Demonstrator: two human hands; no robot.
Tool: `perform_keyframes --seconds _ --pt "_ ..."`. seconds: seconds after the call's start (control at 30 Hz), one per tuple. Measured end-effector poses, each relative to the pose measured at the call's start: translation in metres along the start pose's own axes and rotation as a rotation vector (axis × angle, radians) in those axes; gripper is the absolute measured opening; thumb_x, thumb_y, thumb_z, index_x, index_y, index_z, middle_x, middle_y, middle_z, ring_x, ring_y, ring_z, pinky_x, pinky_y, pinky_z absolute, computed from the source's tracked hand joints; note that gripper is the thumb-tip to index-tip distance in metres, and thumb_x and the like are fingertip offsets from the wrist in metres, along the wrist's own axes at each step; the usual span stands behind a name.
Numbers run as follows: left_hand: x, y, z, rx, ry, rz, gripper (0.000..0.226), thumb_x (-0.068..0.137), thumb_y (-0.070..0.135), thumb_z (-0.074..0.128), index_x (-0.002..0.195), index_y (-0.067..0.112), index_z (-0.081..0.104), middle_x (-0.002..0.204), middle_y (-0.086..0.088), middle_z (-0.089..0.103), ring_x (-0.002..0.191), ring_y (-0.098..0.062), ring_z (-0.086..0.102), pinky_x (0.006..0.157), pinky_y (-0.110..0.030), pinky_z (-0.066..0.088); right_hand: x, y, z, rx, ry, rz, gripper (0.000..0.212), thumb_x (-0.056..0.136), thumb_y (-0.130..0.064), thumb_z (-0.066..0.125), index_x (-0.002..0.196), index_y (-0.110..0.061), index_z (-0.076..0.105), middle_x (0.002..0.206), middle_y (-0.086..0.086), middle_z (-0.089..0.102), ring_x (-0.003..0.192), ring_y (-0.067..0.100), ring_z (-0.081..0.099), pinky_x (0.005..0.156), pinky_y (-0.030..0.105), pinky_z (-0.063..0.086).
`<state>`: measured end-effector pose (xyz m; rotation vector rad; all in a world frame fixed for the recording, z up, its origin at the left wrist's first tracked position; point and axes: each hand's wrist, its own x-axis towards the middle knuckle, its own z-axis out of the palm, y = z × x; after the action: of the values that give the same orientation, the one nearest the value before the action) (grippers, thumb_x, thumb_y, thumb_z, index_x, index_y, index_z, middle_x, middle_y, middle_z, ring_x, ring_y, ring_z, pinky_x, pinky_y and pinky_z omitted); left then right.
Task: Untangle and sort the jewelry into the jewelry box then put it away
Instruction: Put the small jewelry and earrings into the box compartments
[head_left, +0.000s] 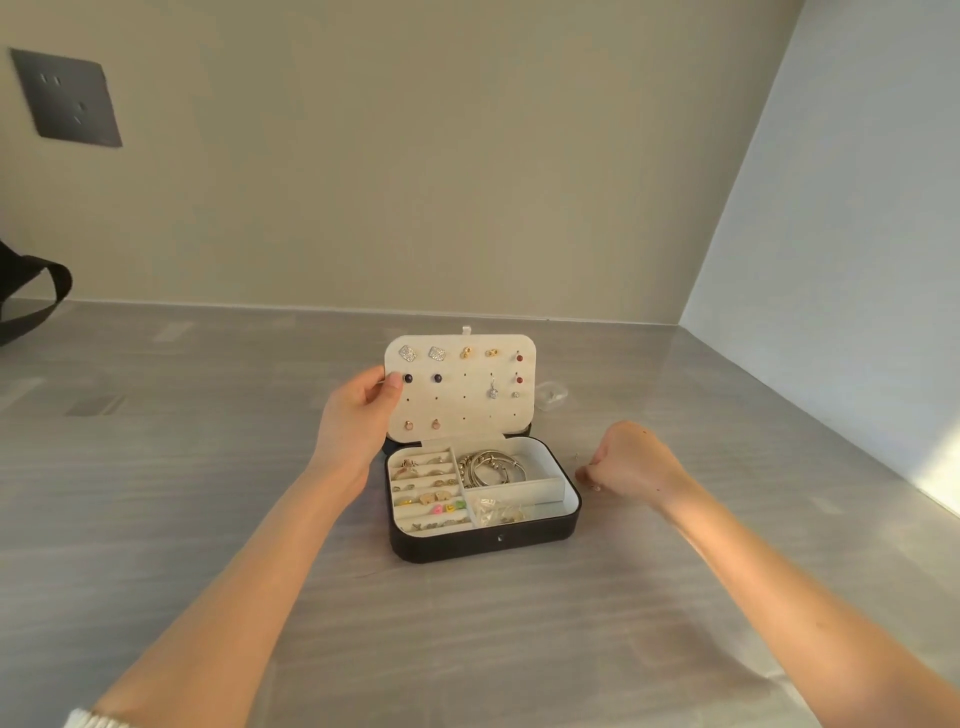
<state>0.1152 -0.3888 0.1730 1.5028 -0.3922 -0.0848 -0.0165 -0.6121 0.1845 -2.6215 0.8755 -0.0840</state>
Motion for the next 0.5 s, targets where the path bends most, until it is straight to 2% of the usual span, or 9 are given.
perform_keyframes --seconds 0.07,0.1,0.17,0.2,0.27,0.33,0.43,0.5 --pt "-0.001 0.002 0.0 -0.001 -0.002 -0.001 0.025 0.097 0.018 0.047 0.087 0.03 0.067 0.1 -0.008 0.07 0.1 -0.029 0.063 0.092 -0.055 0.047 0.001 0.001 -0.001 0.066 -0.042 0.009 0.034 0.066 -0.008 0.063 0.042 -0.011 0.039 0.03 -0.007 0.03 0.044 0.017 0.028 0.045 0.023 0.024" --pt "-0.002 0.002 0.0 -0.001 0.002 -0.001 0.026 0.097 0.018 0.047 0.085 0.03 0.066 0.1 -0.01 0.07 0.098 -0.028 0.063 0.092 -0.055 0.047 0.001 0.001 -0.003 0.131 -0.062 0.019 0.032 0.067 -0.007 0.063 0.043 -0.005 0.043 0.036 -0.004 0.032 0.046 0.018 0.028 0.047 0.023 0.023" --pt "-0.002 0.003 0.0 0.004 0.008 -0.001 0.026 0.097 0.017 0.046 0.082 0.029 0.065 0.098 -0.012 0.069 0.092 -0.025 0.062 0.088 -0.05 0.048 -0.005 -0.001 -0.012 0.324 -0.09 0.025 0.023 0.074 -0.007 0.066 0.06 0.009 0.058 0.051 0.002 0.04 0.054 0.018 0.031 0.05 0.025 0.024" --pt "-0.003 0.003 0.0 0.008 0.008 0.002 0.026 0.097 0.017 0.046 0.082 0.028 0.065 0.097 -0.013 0.069 0.089 -0.023 0.061 0.084 -0.047 0.049 -0.01 -0.005 -0.018 0.442 -0.086 0.013 0.02 0.078 -0.008 0.067 0.069 0.009 0.062 0.056 0.003 0.043 0.057 0.018 0.032 0.051 0.025 0.026" --pt "-0.002 0.002 0.0 0.016 0.006 0.013 0.025 0.096 0.018 0.047 0.081 0.025 0.065 0.094 -0.014 0.068 0.086 -0.022 0.058 0.078 -0.041 0.047 -0.02 -0.018 -0.03 0.677 -0.056 -0.035 0.015 0.083 -0.011 0.066 0.071 -0.002 0.063 0.057 0.0 0.045 0.054 0.013 0.035 0.052 0.022 0.031" --pt "-0.001 0.0 0.0 0.025 0.006 0.015 0.023 0.096 0.019 0.047 0.082 0.021 0.065 0.094 -0.018 0.067 0.084 -0.022 0.057 0.076 -0.04 0.045 -0.027 -0.037 -0.035 0.845 -0.031 -0.118 0.016 0.086 -0.013 0.064 0.073 -0.004 0.064 0.057 -0.001 0.049 0.05 0.009 0.038 0.053 0.02 0.036" --pt "0.0 -0.001 -0.002 0.047 -0.002 0.016 0.022 0.096 0.022 0.047 0.087 0.014 0.065 0.095 -0.022 0.065 0.083 -0.022 0.055 0.075 -0.037 0.043 -0.026 -0.071 -0.023 0.937 -0.001 -0.167 0.015 0.088 -0.009 0.061 0.078 0.0 0.067 0.06 0.001 0.057 0.044 0.003 0.046 0.054 0.017 0.044" --pt "-0.002 0.001 -0.002 0.058 -0.001 0.017 0.021 0.097 0.022 0.047 0.09 0.018 0.066 0.094 -0.013 0.069 0.086 -0.016 0.059 0.076 -0.035 0.046 -0.02 -0.091 -0.01 0.958 0.056 -0.151 0.017 0.088 -0.006 0.059 0.075 0.001 0.067 0.061 0.003 0.059 0.044 0.004 0.049 0.051 0.016 0.045"
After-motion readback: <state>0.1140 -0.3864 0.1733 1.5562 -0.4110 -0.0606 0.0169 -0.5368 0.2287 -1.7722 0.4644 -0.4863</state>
